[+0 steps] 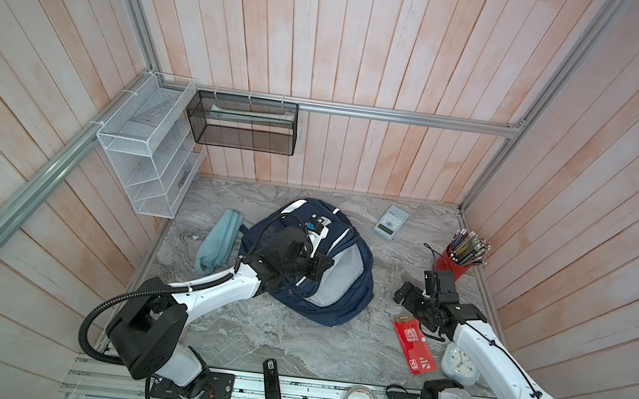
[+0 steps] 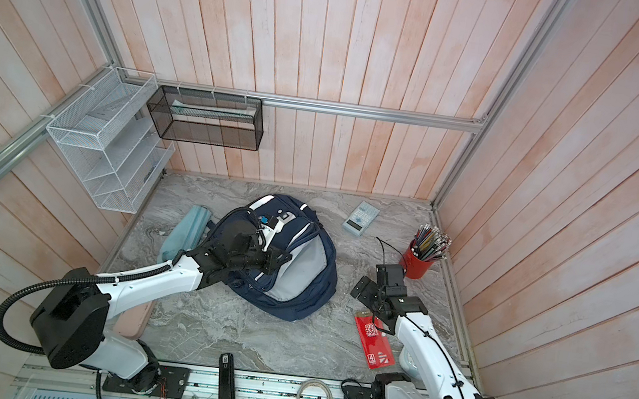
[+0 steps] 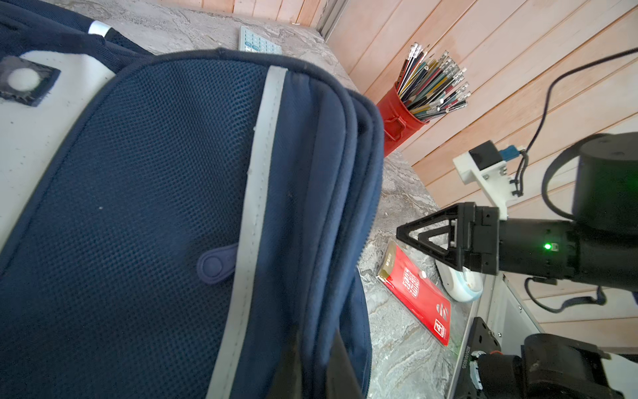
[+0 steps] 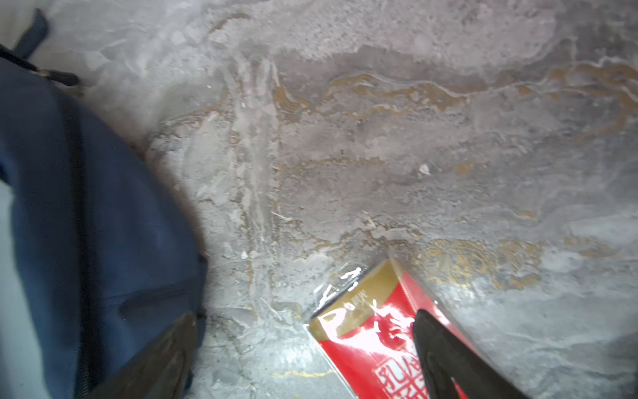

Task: Pack the student bag
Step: 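Move the right gripper to the red M&G pen pack and grasp it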

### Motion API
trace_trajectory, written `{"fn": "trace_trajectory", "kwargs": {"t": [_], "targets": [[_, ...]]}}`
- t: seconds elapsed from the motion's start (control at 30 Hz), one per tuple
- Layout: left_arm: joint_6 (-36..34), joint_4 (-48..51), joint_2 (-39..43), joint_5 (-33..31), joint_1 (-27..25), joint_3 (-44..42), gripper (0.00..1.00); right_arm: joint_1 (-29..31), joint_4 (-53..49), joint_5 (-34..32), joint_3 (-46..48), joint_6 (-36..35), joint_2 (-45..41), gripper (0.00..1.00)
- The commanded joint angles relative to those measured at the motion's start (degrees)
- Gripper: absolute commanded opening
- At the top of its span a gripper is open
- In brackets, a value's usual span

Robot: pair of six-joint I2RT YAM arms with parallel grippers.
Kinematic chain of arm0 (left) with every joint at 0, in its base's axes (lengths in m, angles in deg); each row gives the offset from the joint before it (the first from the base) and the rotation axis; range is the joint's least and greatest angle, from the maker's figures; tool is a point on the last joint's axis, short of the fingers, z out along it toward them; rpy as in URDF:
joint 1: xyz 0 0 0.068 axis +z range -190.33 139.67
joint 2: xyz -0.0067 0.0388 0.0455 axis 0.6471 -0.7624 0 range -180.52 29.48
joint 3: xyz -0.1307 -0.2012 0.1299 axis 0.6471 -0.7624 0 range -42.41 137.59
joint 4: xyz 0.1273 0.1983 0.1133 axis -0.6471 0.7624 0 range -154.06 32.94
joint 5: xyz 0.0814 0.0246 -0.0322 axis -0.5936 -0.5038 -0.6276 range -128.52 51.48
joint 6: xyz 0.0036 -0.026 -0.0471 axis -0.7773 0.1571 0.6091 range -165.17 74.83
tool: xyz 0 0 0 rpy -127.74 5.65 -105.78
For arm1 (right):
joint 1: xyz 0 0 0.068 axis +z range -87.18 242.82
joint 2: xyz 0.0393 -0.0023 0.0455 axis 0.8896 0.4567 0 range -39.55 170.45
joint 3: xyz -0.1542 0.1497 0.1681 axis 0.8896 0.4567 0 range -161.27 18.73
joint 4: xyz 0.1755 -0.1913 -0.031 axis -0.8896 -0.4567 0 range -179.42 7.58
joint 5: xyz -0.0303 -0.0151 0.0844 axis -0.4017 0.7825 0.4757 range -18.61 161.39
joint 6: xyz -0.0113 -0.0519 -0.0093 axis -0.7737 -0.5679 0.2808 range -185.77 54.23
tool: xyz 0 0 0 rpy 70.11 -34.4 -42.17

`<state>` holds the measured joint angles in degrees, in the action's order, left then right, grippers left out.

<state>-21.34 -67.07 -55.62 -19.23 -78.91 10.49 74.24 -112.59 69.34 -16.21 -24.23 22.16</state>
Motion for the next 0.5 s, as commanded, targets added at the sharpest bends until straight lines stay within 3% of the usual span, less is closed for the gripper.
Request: {"fn": "trace_trajectory", "kwargs": {"t": [0.0, 0.13, 0.23, 0.3, 0.47], "targets": [[0.3, -2.7, 0.3, 2.5, -0.4, -0.7, 0.00, -0.4, -5.4, -5.6, 1.2, -0.1, 3.3, 0.96], [0.5, -3.1, 1.0, 2.5, -0.4, -1.4, 0.00, -0.4, -6.7, -9.6, 0.2, 0.2, 7.8, 0.89], [0.8, -4.2, 1.6, 2.4, -0.4, -2.3, 0.00, -0.4, -7.0, -12.1, 0.0, 1.2, 10.0, 0.71], [0.6, -4.3, 1.9, 2.5, -0.4, -2.6, 0.00, -0.4, -6.4, -12.9, 0.6, 2.0, 11.5, 0.64], [0.3, -4.3, 2.3, 2.7, -0.2, -3.1, 0.00, -0.4, -6.8, -14.2, -0.2, 2.5, 14.5, 0.56]]}}
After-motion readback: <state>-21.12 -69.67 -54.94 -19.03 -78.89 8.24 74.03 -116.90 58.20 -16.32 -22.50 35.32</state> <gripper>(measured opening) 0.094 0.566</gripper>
